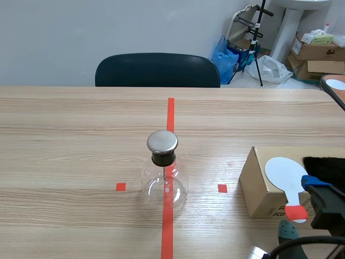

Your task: Do the electroscope experiment

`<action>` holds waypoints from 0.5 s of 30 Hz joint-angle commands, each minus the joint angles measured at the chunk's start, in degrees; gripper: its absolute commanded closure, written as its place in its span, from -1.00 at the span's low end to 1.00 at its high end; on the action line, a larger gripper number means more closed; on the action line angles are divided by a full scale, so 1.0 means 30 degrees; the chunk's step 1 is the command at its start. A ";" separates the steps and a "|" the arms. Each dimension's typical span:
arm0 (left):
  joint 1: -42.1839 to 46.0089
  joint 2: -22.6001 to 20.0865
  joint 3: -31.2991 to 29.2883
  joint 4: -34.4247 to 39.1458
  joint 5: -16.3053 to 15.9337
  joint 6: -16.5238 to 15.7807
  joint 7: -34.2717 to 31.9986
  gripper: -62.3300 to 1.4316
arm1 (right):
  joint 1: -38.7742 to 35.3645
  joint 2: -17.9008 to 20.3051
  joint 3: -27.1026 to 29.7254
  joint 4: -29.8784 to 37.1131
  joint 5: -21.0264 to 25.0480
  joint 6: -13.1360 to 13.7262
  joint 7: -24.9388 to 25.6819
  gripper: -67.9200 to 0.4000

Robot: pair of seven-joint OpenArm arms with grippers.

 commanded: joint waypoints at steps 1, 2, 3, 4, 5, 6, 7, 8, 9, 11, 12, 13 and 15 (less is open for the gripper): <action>0.0000 0.0007 0.0124 0.0197 -0.0262 -0.0030 -0.0386 -1.00 | 0.0117 0.0095 0.0219 0.0197 0.0080 -0.1158 0.0007 -1.00; 0.0000 0.0007 0.0124 0.0197 -0.0262 -0.0030 -0.0386 -1.00 | 0.0117 0.0095 0.0219 0.0197 0.0080 -0.1158 0.0000 -1.00; 0.0000 0.0007 0.0124 0.0197 -0.0262 -0.0030 -0.0386 -1.00 | 0.0109 0.0095 0.0219 0.0197 0.0080 -0.1158 -0.0007 -1.00; 0.0000 0.0007 0.0124 0.0197 -0.0262 -0.0030 -0.0386 -1.00 | 0.0109 0.0095 0.0219 0.0197 0.0080 -0.1158 -0.0007 -1.00; 0.0000 0.0007 0.0124 0.0197 -0.0262 -0.0030 -0.0386 -1.00 | 0.0109 0.0095 0.0219 0.0197 0.0080 -0.1158 -0.0007 -1.00; 0.0000 0.0007 0.0124 0.0197 -0.0262 -0.0030 -0.0386 -1.00 | 0.0109 0.0095 0.0219 0.0197 0.0080 -0.1158 -0.0007 -1.00; 0.0000 0.0007 0.0124 0.0197 -0.0262 -0.0030 -0.0386 -1.00 | 0.0109 0.0095 0.0219 0.0197 0.0080 -0.1158 -0.0007 -1.00; 0.0000 0.0007 0.0124 0.0197 -0.0262 -0.0030 -0.0386 -1.00 | 0.0109 0.0095 0.0219 0.0197 0.0080 -0.1158 -0.0007 -1.00; 0.0000 0.0007 0.0124 0.0197 -0.0262 -0.0030 -0.0386 -1.00 | 0.0109 0.0095 0.0219 0.0197 0.0080 -0.1158 -0.0007 -1.00; 0.0000 0.0007 0.0124 0.0197 -0.0262 -0.0030 -0.0386 -1.00 | 0.0109 0.0095 0.0219 0.0197 0.0087 -0.1158 -0.0007 -1.00; 0.0000 0.0007 0.0124 0.0197 -0.0262 -0.0030 -0.0386 -1.00 | 0.0109 0.0095 0.0219 0.0197 0.0131 -0.1158 -0.0022 -1.00; 0.0000 0.0007 0.0124 0.0197 -0.0262 -0.0030 -0.0386 -1.00 | 0.0109 0.0095 0.0219 0.0197 0.0160 -0.1158 -0.0022 -1.00; 0.0000 0.0007 0.0124 0.0197 -0.0262 -0.0030 -0.0386 -1.00 | 0.0109 0.0095 0.0219 0.0197 0.0233 -0.1158 -0.0015 -1.00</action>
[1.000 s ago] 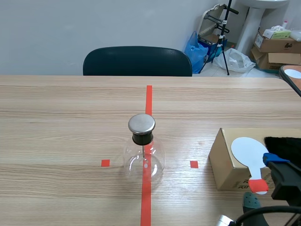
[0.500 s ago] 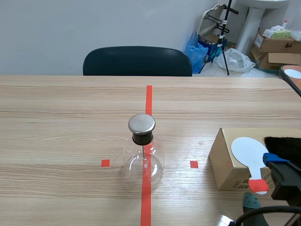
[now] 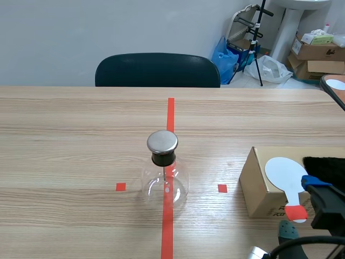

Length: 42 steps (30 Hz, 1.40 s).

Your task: Do the electroscope experiment

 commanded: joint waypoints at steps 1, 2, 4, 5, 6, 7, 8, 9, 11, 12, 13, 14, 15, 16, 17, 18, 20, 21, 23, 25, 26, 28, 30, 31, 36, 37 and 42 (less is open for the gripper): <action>0.0000 0.0007 0.0124 0.0197 -0.0262 -0.0030 -0.0386 -1.00 | 0.0109 0.0095 0.0219 0.0197 0.0342 -0.1158 -0.0015 -1.00; 0.0000 0.0007 0.0124 0.0197 -0.0262 -0.0030 -0.0386 -1.00 | 0.0102 0.0095 0.0219 0.0197 0.0568 -0.1158 -0.0015 -1.00; 0.0000 0.0007 0.0124 0.0197 -0.0262 -0.0030 -0.0393 -1.00 | -0.0073 0.0095 0.0219 0.0204 0.1107 -0.1158 0.0073 -1.00; 0.0000 0.0007 0.0124 0.0197 -0.0262 -0.0030 -0.0393 -1.00 | -0.0204 0.0080 0.0219 0.0204 0.1137 -0.1158 0.0270 -1.00; 0.0000 0.0007 0.0124 0.0197 -0.0262 -0.0030 -0.0393 -1.00 | -0.0372 0.0080 0.0211 0.0204 0.1144 -0.1158 0.0517 -1.00; 0.0000 0.0007 0.0124 0.0197 -0.0262 -0.0030 -0.0386 -1.00 | -0.0590 0.0080 0.0211 0.0204 0.1217 -0.1158 0.0510 -1.00; 0.0000 0.0007 0.0124 0.0197 -0.0262 -0.0030 -0.0386 -1.00 | -0.0860 0.0080 0.0211 0.0211 0.1479 -0.1158 0.0539 -1.00; 0.0000 0.0007 0.0124 0.0197 -0.0262 -0.0030 -0.0386 -1.00 | -0.1195 0.0087 0.0219 0.0226 0.1785 -0.1158 0.0648 -1.00; 0.0000 0.0007 0.0124 0.0197 -0.0262 -0.0030 -0.0386 -1.00 | -0.1931 0.0095 0.0219 0.0335 0.2616 -0.1158 0.1086 -1.00; 0.0000 0.0007 0.0124 0.0197 -0.0262 -0.0030 -0.0386 -1.00 | -0.2317 0.0087 0.0211 0.0423 0.3031 -0.1158 0.1457 -1.00; 0.0000 0.0007 0.0124 0.0197 -0.0262 -0.0030 -0.0386 -1.00 | -0.2732 0.0080 0.0182 0.0532 0.3388 -0.1158 0.1821 -1.00; 0.0000 0.0007 0.0124 0.0197 -0.0262 -0.0030 -0.0386 -1.00 | -0.3133 0.0073 0.0066 0.0656 0.3825 -0.1158 0.2055 -1.00; 0.0000 0.0007 0.0124 0.0197 -0.0262 -0.0030 -0.0386 -1.00 | -0.3541 0.0080 -0.0117 0.0852 0.4422 -0.1158 0.2229 -1.00; 0.0000 0.0007 0.0124 0.0197 -0.0262 -0.0030 -0.0386 -1.00 | -0.3927 0.0080 -0.0306 0.1115 0.5115 -0.1158 0.2324 -1.00; 0.0000 0.0007 0.0124 0.0197 -0.0262 -0.0030 -0.0386 -1.00 | -0.4313 0.0087 -0.0474 0.1479 0.5938 -0.1158 0.2484 -1.00; 0.0000 0.0007 0.0124 0.0197 -0.0262 -0.0030 -0.0386 -1.00 | -0.4670 0.0095 -0.0583 0.1872 0.6812 -0.1158 0.2754 -1.00; 0.0000 0.0007 0.0124 0.0197 -0.0262 -0.0030 -0.0379 -1.00 | -0.5348 0.0102 -0.0627 0.2783 0.8597 -0.1158 0.3643 -1.00; 0.0000 0.0007 0.0124 0.0197 -0.0262 -0.0030 -0.0379 -1.00 | -0.5646 0.0102 -0.0627 0.3322 0.9464 -0.0984 0.4138 -1.00; -0.0007 0.0000 0.0124 0.0197 -0.0335 -0.0030 -0.0306 -1.00 | -0.6258 0.0357 -0.0495 0.4692 1.1315 0.0452 0.4459 -1.00; -0.0007 0.0007 0.0124 0.0197 -0.0845 -0.0030 0.0007 -1.00 | -0.6827 0.0750 -0.0350 0.6200 1.2917 0.1989 0.4488 -1.00; -0.0007 0.0007 0.0124 0.0197 -0.1348 -0.0030 0.0328 -1.00 | -0.7082 0.0947 -0.0240 0.6980 1.3661 0.2674 0.4452 -1.00; -0.0066 0.0000 0.0124 0.0197 -0.2637 -0.0030 0.1013 -1.00 | -0.7541 0.1348 -0.0007 0.8473 1.5132 0.3949 0.4371 -1.00; -0.0189 -0.0007 0.0124 0.0197 -0.3854 -0.0030 0.1829 -1.00 | -0.7956 0.1880 0.0146 0.9850 1.6313 0.5100 0.3905 -1.00; -0.0342 0.0000 0.0124 0.0197 -0.4386 -0.0030 0.2397 -1.00 | -0.8072 0.2164 0.0146 1.0499 1.6961 0.5690 0.3621 -1.00; -0.1326 -0.0007 0.0124 0.0204 -0.7577 -0.0030 0.5887 -1.00 | -0.7978 0.3366 0.0452 1.3129 1.9249 0.8794 0.1581 -1.00; -0.1559 0.0000 0.0124 0.0204 -0.8262 -0.0030 0.6433 -1.00 | -0.7934 0.3752 0.0525 1.3639 1.9795 0.9748 0.1100 -1.00; -0.2856 0.0007 0.0160 0.0364 -1.0775 -0.0030 0.9464 -1.00 | -0.7111 0.6171 0.0474 1.5300 2.3132 1.3041 -0.1676 -1.00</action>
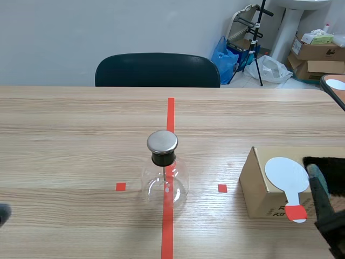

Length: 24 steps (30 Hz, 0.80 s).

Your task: Do the electroscope experiment

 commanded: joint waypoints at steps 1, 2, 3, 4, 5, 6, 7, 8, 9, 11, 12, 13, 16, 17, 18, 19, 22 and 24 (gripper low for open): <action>-0.0248 0.0007 0.0131 0.0415 -0.0736 -0.0030 0.0335 -1.00 | 0.0918 0.0780 0.0087 0.0131 0.0969 0.0117 -0.0452 -1.00; -0.0430 0.0007 0.0189 0.0503 -0.1129 -0.0030 0.0852 -1.00 | 0.1370 0.1129 0.0087 0.0153 0.1559 0.0525 -0.0962 -1.00; -0.0517 0.0000 0.0277 0.0605 -0.1464 -0.0030 0.1355 -1.00 | 0.1916 0.1450 0.0087 0.0153 0.2157 0.0962 -0.1588 -1.00; -0.0627 0.0000 0.0415 0.0750 -0.1596 -0.0030 0.1683 -1.00 | 0.2463 0.1719 0.0073 0.0153 0.2798 0.1348 -0.2390 -1.00; -0.0729 0.0000 0.0597 0.0867 -0.1734 -0.0030 0.2069 -1.00 | 0.3053 0.2018 0.0029 0.0146 0.3483 0.1756 -0.3147 -1.00; -0.0831 0.0000 0.0787 0.0991 -0.1785 0.0007 0.2441 -1.00 | 0.3585 0.2353 -0.0058 0.0146 0.4189 0.2091 -0.3840 -1.00; -0.0889 0.0000 0.1027 0.1129 -0.1770 0.0270 0.2616 -1.00 | 0.4095 0.2718 -0.0197 0.0146 0.4954 0.2339 -0.4415 -1.00; -0.0889 0.0000 0.1290 0.1275 -0.1778 0.0576 0.2812 -1.00 | 0.4517 0.3089 -0.0357 0.0146 0.5574 0.2477 -0.4881 -1.00; -0.0889 0.0000 0.1552 0.1450 -0.1770 0.0940 0.3060 -1.00 | 0.4940 0.3461 -0.0583 0.0146 0.6156 0.2506 -0.5231 -1.00; -0.1027 0.0000 0.2113 0.1749 -0.1778 0.1610 0.3519 -1.00 | 0.5748 0.4109 -0.1173 0.0146 0.6739 0.2506 -0.5858 -1.00; -0.1151 0.0000 0.2390 0.1843 -0.1778 0.1894 0.3803 -1.00 | 0.6127 0.4401 -0.1552 0.0146 0.6870 0.2499 -0.6164 -1.00; -0.1282 0.0000 0.2667 0.1931 -0.1778 0.2200 0.3993 -1.00 | 0.6470 0.4699 -0.1974 0.0146 0.6870 0.2499 -0.6426 -1.00; -0.1690 -0.0168 0.3621 0.2098 -0.1785 0.3184 0.4568 -1.00 | 0.7249 0.5625 -0.3388 0.0146 0.6892 0.2477 -0.6798 -1.00; -0.1858 -0.0299 0.3978 0.2106 -0.1785 0.3548 0.4779 -1.00 | 0.7439 0.5909 -0.3861 0.0146 0.7031 0.2324 -0.6834 -1.00; -0.2084 -0.0364 0.4306 0.2106 -0.1800 0.3774 0.4991 -1.00 | 0.7570 0.6164 -0.4313 0.0146 0.7235 0.2069 -0.6834 -1.00; -0.2302 -0.0372 0.4590 0.2106 -0.1858 0.4095 0.5253 -1.00 | 0.7657 0.6426 -0.4736 0.0146 0.7351 0.1698 -0.6827 -1.00; -0.2980 -0.0372 0.5370 0.2106 -0.2251 0.4925 0.6003 -1.00 | 0.7912 0.7031 -0.5829 0.0146 0.7679 0.1268 -0.6827 -1.00; -0.3322 -0.0372 0.5829 0.2106 -0.2550 0.5544 0.6120 -1.00 | 0.7912 0.7410 -0.6382 0.0146 0.7839 0.1268 -0.6768 -1.00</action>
